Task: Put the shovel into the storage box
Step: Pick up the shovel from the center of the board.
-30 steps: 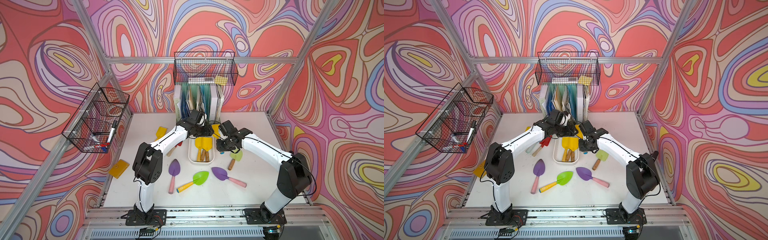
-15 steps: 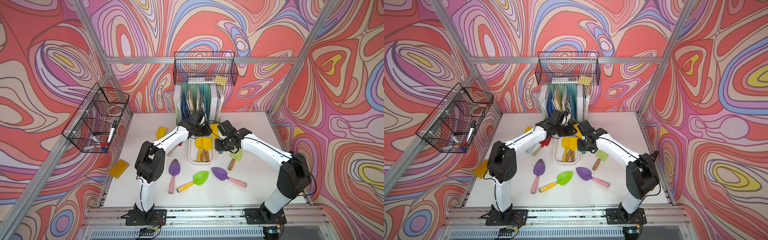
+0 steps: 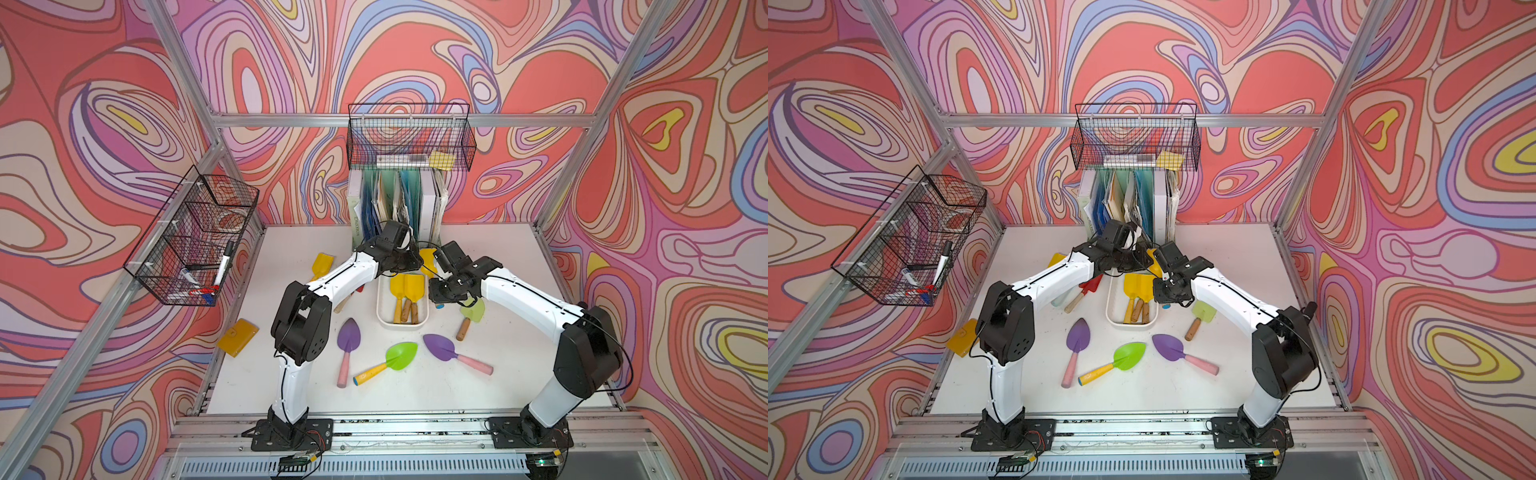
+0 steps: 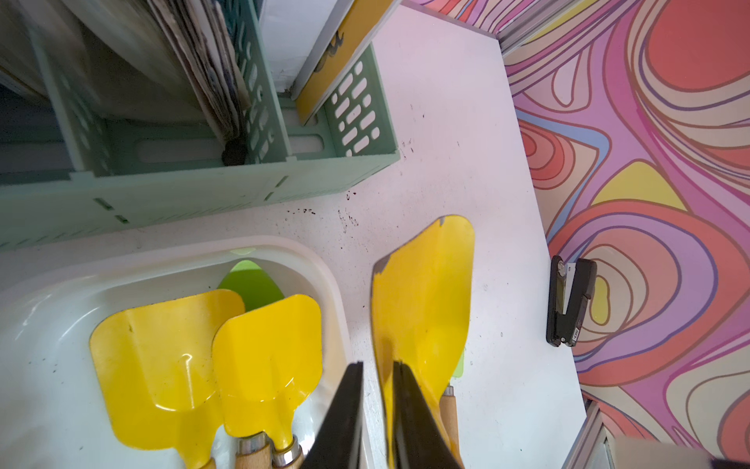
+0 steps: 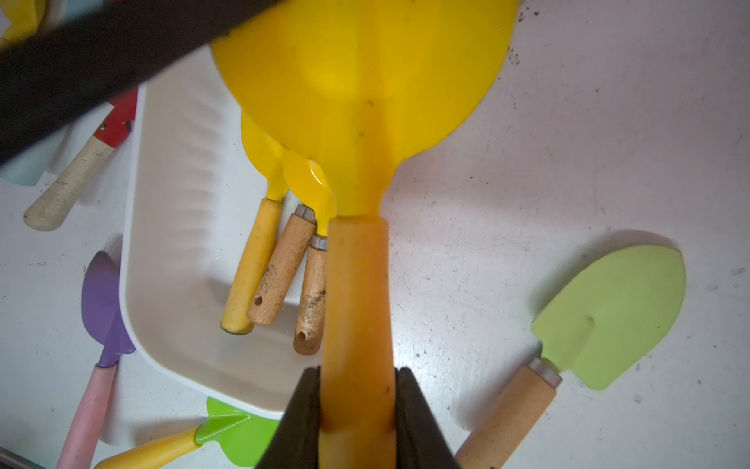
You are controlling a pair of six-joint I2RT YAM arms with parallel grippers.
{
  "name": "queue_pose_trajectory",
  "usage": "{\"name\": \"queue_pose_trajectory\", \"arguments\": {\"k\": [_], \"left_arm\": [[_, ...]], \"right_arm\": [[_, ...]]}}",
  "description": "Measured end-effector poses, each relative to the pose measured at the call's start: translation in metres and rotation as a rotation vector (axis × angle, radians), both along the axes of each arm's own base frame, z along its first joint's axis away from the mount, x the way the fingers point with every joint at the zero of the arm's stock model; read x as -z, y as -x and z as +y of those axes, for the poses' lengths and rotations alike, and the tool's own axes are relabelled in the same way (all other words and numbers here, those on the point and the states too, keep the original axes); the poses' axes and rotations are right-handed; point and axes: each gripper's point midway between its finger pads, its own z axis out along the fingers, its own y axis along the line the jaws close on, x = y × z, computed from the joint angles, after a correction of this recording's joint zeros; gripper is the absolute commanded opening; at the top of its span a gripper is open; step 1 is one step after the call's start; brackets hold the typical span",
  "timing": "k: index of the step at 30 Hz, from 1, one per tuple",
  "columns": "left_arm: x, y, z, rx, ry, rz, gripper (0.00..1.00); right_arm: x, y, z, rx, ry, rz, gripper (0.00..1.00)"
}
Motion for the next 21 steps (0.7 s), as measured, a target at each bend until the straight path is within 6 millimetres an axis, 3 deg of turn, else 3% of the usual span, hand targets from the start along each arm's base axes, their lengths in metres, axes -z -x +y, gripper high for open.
{"name": "queue_pose_trajectory", "arguments": {"k": [12, 16, 21], "left_arm": [[-0.0012, -0.0017, -0.0005, -0.024, 0.018, 0.012, 0.00], [-0.0009, -0.0020, 0.0000, -0.026, 0.015, 0.012, 0.00], [0.0027, -0.0009, 0.0030, -0.022, -0.010, 0.010, 0.00]], "right_arm": [[-0.0007, 0.0000, 0.0028, 0.011, -0.011, 0.000, 0.01], [-0.0009, 0.0000, 0.0030, 0.012, -0.012, 0.000, 0.29], [-0.0061, -0.0011, 0.0065, 0.001, -0.026, -0.008, 0.44]]}}
